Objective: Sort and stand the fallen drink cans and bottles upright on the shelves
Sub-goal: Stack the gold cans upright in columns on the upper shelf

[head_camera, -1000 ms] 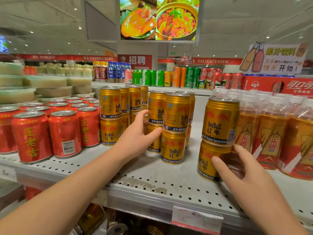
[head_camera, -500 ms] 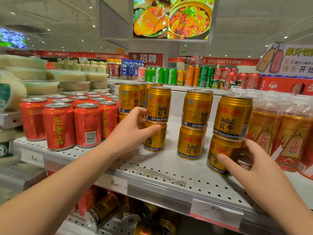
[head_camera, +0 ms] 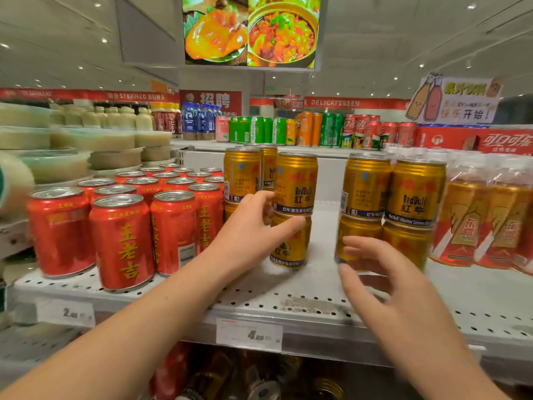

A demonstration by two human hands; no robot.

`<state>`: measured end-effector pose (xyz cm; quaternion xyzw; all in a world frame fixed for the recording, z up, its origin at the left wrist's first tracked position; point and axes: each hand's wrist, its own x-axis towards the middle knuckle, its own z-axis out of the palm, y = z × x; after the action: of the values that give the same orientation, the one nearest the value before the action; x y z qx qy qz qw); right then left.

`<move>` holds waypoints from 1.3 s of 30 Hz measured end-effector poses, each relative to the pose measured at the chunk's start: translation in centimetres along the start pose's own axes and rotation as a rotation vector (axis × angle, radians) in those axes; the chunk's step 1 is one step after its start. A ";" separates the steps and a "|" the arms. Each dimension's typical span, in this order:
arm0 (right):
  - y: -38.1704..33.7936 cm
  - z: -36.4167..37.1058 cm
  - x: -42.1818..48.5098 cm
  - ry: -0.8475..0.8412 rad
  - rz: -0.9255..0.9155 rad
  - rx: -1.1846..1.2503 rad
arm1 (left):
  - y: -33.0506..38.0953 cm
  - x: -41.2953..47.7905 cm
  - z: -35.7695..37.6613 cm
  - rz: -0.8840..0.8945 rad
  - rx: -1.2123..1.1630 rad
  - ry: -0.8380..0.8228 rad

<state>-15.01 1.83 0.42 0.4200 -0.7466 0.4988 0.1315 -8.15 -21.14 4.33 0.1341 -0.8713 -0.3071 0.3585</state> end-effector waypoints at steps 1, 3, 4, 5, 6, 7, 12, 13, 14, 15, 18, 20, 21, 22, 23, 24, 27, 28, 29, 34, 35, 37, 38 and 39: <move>-0.8 1.8 0.8 -0.095 0.036 -0.024 | 0.1 0.1 -0.1 0.009 0.003 0.023; -1.7 4.6 2.9 -0.234 0.162 -0.062 | 0.6 0.5 -0.3 0.037 0.028 0.102; -1.9 5.5 4.0 -0.264 0.203 -0.069 | 0.9 0.9 -0.4 0.061 0.048 0.146; -2.1 6.1 5.1 -0.266 0.224 -0.075 | 1.1 1.3 -0.5 0.090 0.066 0.179; -2.1 6.6 6.1 -0.255 0.233 -0.101 | 1.3 1.8 -0.6 0.115 0.075 0.194; -1.9 6.9 6.9 -0.245 0.235 -0.145 | 1.4 2.2 -0.6 0.127 0.071 0.192; -0.5 7.1 9.1 -0.239 0.202 -0.147 | 0.8 3.1 -1.2 0.106 0.021 0.137; -0.3 7.2 9.2 -0.246 0.189 -0.123 | 0.6 3.2 -1.3 0.105 0.017 0.120; -0.1 7.3 9.3 -0.252 0.175 -0.109 | 0.5 3.2 -1.4 0.103 0.018 0.108; 0.1 7.6 9.2 -0.250 0.161 -0.095 | 0.5 3.1 -1.4 0.108 0.031 0.110; 0.6 8.3 9.1 -0.237 0.149 -0.022 | 0.4 2.7 -1.0 0.159 0.118 0.165; 0.8 8.7 9.2 -0.237 0.168 0.039 | 0.5 2.3 -0.9 0.215 0.187 0.195; 0.8 8.7 9.3 -0.239 0.174 0.061 | 0.6 2.2 -0.9 0.262 0.235 0.206; 0.9 8.8 9.4 -0.245 0.170 0.068 | 0.7 2.2 -1.0 0.312 0.283 0.213; 0.9 8.9 9.5 -0.252 0.159 0.059 | 0.8 2.2 -1.2 0.352 0.319 0.216; 0.9 9.0 9.6 -0.261 0.145 0.040 | 0.8 2.3 -1.4 0.375 0.337 0.215; 0.8 9.1 9.7 -0.287 0.095 -0.009 | 0.7 2.5 -1.9 0.382 0.324 0.201; 0.7 9.1 9.7 -0.290 0.083 -0.024 | 0.6 2.6 -2.0 0.381 0.313 0.195; 0.6 9.1 9.7 -0.292 0.073 -0.038 | 0.6 2.7 -2.2 0.379 0.301 0.189; 0.1 9.5 9.9 -0.312 0.067 -0.107 | 0.3 2.6 -2.6 0.351 0.260 0.164; -0.1 9.5 9.9 -0.323 0.075 -0.110 | 0.3 2.5 -2.6 0.346 0.255 0.160; -0.4 9.2 9.7 -0.338 0.105 -0.089 | 0.4 2.1 -2.6 0.343 0.252 0.161; -0.6 8.8 9.4 -0.332 0.117 -0.066 | 0.5 1.9 -2.6 0.353 0.251 0.168; -0.7 8.2 8.9 -0.315 0.120 -0.050 | 0.6 1.6 -2.5 0.379 0.248 0.178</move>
<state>-18.13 -9.74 2.46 0.4444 -0.7938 0.4152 -0.0067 -7.51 -22.49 7.02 0.0376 -0.8770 -0.1117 0.4658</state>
